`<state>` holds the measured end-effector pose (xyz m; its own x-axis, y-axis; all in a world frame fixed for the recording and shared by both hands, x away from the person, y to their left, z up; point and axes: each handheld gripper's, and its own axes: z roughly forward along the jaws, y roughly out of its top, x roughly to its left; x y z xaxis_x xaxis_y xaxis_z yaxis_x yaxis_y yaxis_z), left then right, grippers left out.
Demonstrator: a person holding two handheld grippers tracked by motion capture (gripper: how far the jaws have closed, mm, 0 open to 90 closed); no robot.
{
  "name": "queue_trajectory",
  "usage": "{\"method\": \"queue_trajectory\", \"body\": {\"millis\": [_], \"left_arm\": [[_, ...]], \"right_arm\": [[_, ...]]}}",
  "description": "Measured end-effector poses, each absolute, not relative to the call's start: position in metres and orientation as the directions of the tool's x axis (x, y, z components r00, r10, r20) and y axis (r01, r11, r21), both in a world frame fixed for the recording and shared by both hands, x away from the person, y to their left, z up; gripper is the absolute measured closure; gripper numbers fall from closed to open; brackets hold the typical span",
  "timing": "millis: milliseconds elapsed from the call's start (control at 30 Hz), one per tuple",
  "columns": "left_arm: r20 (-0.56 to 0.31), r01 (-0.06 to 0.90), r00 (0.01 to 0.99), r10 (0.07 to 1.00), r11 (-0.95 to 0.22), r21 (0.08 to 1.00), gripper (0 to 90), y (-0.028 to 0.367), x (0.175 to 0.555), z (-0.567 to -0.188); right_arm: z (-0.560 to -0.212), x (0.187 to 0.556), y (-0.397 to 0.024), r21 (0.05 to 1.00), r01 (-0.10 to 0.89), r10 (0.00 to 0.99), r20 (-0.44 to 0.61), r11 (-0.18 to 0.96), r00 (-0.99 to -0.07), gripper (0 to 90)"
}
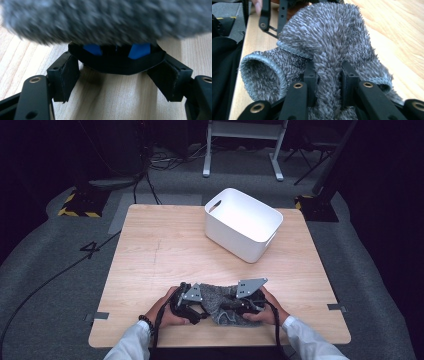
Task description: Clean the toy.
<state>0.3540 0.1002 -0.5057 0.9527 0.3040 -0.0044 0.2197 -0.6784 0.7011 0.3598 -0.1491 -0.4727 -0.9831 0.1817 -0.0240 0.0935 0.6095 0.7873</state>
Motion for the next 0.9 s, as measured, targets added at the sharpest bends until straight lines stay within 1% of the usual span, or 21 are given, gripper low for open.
{"method": "queue_trajectory", "body": {"millis": [167, 300, 500, 567, 667, 733, 800, 900], "left_arm": [[-0.007, 0.222, 0.952, 0.305, -0.677, 0.702, 26.0, 0.1, 0.354, -0.506], [-0.005, 0.218, 0.953, 0.302, -0.677, 0.703, 26.1, 0.1, 0.354, -0.506], [-0.006, 0.218, 0.954, 0.3, -0.678, 0.702, 26.1, 0.1, 0.355, -0.506], [-0.006, 0.216, 0.954, 0.298, -0.679, 0.702, 26.1, 0.1, 0.355, -0.506], [-0.006, 0.216, 0.954, 0.298, -0.679, 0.702, 26.1, 0.1, 0.355, -0.506], [-0.006, 0.216, 0.954, 0.298, -0.679, 0.702, 26.1, 0.1, 0.355, -0.506], [-0.006, 0.216, 0.955, 0.297, -0.679, 0.702, 26.1, 0.1, 0.355, -0.506], [-0.005, 0.214, 0.955, 0.295, -0.679, 0.703, 26.1, 0.1, 0.355, -0.506]], "right_arm": [[-0.475, 0.357, -0.159, 0.777, 0.085, 0.163, -0.024, 0.623, -0.986, 71.9], [-0.478, 0.358, -0.177, 0.759, 0.101, 0.173, -0.015, 0.643, -0.985, 72.0], [-0.481, 0.365, -0.21, 0.735, 0.155, 0.25, -0.02, 0.66, -0.968, 71.4], [-0.485, 0.368, -0.22, 0.712, 0.17, 0.284, -0.044, 0.681, -0.958, 71.5], [-0.491, 0.376, -0.236, 0.682, 0.209, 0.332, -0.053, 0.701, -0.942, 71.5], [-0.491, 0.38, -0.244, 0.688, 0.239, 0.36, -0.035, 0.685, -0.932, 71.8], [-0.49, 0.381, -0.246, 0.679, 0.241, 0.38, -0.061, 0.694, -0.923, 72.0], [-0.484, 0.381, -0.247, 0.701, 0.249, 0.393, -0.049, 0.669, -0.918, 72.1]]}}
